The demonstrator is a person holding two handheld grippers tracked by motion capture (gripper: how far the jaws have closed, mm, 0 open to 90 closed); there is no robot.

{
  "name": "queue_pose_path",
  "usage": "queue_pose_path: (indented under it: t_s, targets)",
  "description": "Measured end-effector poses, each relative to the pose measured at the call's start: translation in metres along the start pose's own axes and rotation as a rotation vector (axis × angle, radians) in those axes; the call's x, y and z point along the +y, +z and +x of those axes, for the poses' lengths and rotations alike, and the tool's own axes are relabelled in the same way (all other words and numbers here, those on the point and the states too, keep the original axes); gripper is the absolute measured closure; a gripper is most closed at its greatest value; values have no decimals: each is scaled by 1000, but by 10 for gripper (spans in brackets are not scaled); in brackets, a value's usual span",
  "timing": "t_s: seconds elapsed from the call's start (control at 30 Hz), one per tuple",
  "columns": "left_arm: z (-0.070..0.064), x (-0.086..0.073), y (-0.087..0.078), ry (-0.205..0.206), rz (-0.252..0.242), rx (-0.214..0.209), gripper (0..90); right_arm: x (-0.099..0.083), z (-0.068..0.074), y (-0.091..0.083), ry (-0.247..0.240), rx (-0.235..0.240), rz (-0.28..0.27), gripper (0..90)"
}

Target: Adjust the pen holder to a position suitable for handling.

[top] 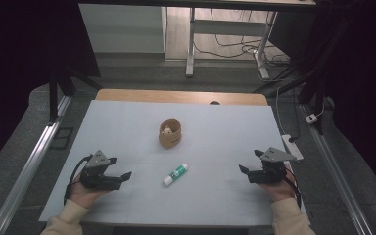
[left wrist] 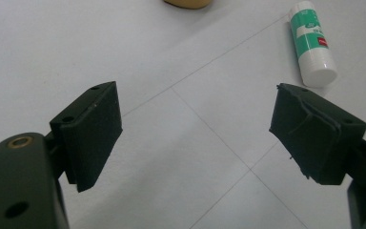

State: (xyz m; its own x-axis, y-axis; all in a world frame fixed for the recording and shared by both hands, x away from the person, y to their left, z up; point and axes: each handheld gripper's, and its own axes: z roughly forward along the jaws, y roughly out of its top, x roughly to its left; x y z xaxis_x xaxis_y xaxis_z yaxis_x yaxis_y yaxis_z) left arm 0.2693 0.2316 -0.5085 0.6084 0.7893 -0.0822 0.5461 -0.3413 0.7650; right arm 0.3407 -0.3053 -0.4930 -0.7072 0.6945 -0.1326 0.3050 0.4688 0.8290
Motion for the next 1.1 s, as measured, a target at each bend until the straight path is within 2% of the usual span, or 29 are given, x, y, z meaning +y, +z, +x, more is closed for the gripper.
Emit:
queue_pose_path:
  t_s: [0.23, 0.8, 1.1]
  targets:
    - [2, 1, 0, 7, -5, 1, 181, 0, 4, 2, -35, 0, 10, 159]
    - [10, 3, 1, -11, -13, -13, 186, -5, 3, 8, -7, 9, 5, 189]
    - [11, 3, -2, -11, -20, -3, 188, -4, 5, 11, 0, 19, 4, 206]
